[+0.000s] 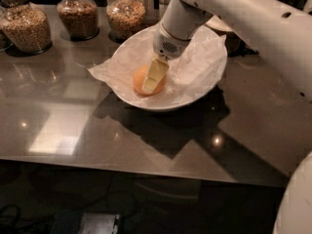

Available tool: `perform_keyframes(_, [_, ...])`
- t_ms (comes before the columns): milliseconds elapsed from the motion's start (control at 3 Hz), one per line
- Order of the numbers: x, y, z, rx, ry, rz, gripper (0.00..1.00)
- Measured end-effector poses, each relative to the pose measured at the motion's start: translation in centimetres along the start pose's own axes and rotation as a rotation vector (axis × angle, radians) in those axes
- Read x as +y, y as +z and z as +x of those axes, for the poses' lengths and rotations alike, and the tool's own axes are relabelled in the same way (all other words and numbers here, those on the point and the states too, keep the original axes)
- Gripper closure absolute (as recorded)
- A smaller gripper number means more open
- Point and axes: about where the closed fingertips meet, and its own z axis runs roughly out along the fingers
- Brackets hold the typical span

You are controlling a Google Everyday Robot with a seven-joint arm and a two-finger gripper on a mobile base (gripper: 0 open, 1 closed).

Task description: Pick orange from white bowl

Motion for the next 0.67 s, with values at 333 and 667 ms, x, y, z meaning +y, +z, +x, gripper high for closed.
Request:
perform_keyframes(333, [-0.1, 0.7, 0.2, 0.002, 0.010, -0.009, 0.25])
perform_keyframes(667, [0.1, 2.2, 0.7, 0.013, 0.033, -0.037, 0.38])
